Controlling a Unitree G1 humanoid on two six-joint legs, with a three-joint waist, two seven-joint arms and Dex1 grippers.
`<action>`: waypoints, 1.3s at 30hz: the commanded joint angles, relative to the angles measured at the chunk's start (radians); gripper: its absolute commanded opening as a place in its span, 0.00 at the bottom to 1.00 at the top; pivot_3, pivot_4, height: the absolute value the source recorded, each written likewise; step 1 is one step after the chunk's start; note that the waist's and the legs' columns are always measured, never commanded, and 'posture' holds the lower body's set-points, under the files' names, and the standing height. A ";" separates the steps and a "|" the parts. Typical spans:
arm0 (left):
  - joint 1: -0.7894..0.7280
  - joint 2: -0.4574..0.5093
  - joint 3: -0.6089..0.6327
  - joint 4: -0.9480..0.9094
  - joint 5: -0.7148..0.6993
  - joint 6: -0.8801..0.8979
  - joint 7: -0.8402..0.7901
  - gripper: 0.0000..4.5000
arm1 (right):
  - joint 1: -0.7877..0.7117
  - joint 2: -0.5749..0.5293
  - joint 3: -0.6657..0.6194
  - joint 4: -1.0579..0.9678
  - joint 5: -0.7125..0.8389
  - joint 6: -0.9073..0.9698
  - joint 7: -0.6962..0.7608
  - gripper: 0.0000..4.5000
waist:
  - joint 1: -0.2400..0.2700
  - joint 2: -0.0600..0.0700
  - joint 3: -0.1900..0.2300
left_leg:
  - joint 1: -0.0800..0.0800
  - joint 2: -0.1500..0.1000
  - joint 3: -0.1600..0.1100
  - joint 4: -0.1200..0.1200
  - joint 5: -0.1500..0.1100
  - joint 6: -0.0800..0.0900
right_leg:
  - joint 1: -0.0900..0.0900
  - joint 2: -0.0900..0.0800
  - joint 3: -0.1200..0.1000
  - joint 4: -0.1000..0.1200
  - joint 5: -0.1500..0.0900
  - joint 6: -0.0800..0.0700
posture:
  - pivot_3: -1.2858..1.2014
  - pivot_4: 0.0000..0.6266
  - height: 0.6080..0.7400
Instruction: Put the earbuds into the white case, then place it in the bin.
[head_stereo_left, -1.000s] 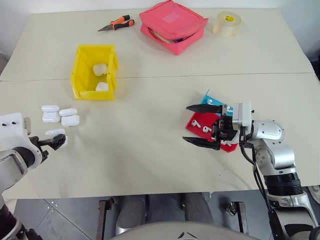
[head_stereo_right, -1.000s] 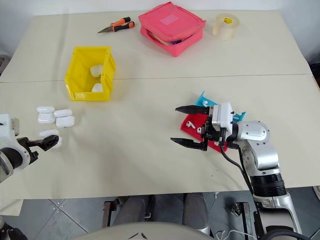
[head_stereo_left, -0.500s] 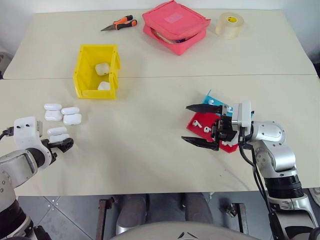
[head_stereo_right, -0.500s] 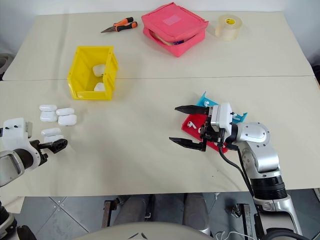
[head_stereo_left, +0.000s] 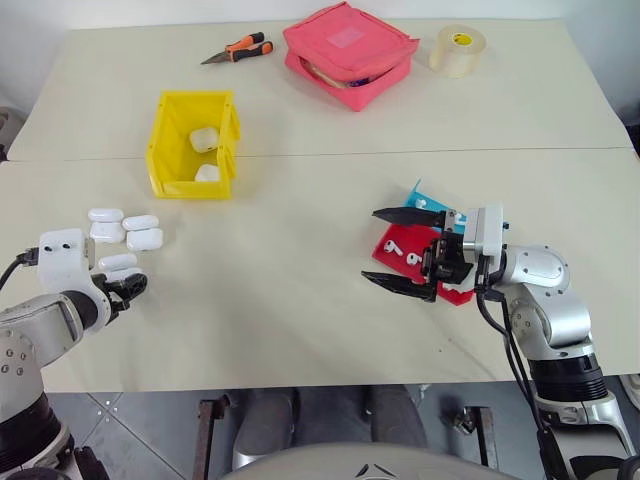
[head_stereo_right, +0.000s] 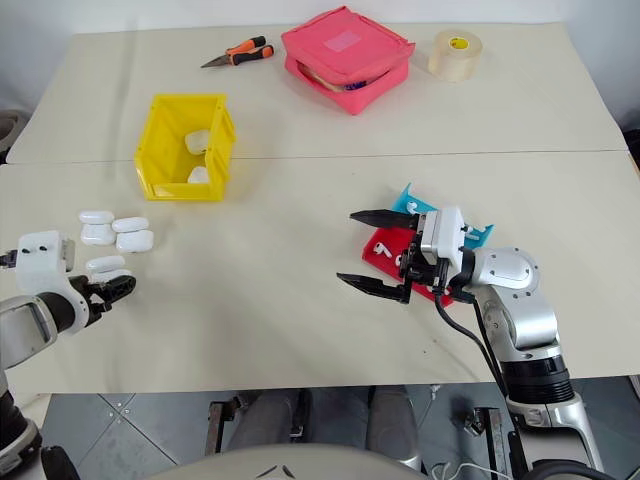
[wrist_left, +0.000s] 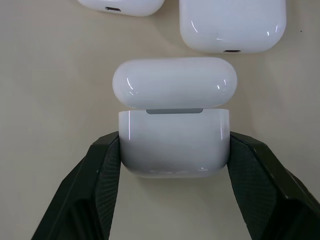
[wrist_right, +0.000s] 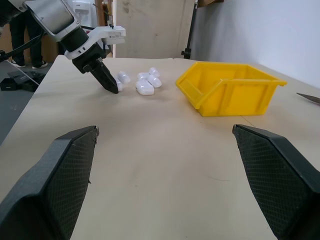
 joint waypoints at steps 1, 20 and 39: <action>0.090 -0.040 0.022 -0.082 -0.024 -0.224 -0.181 0.62 | -0.011 -0.001 -0.018 0.000 0.005 -0.018 0.010 1.00 | -0.002 0.000 0.000 | 0.000 0.000 0.000 0.000 0.000 0.000 | 0.000 0.000 0.000 0.000 0.000 0.000 | 0.52 0.24 1.00; 0.112 -0.279 -0.489 0.141 0.198 -1.482 -0.991 0.62 | 0.117 -0.231 -0.253 0.046 -0.026 -0.012 0.017 1.00 | 0.026 -0.002 0.000 | -0.004 0.003 0.010 0.010 -0.007 0.004 | 0.002 0.003 -0.004 -0.002 0.000 -0.002 | 0.52 0.24 1.00; -0.217 -0.477 -0.679 0.475 0.089 -1.696 -1.282 0.62 | 0.783 -0.171 -0.660 -0.413 0.010 0.167 -0.237 1.00 | 0.029 -0.001 -0.001 | -0.002 0.004 0.016 0.014 -0.009 0.008 | 0.005 0.003 -0.001 -0.004 0.002 0.003 | 0.52 0.24 1.00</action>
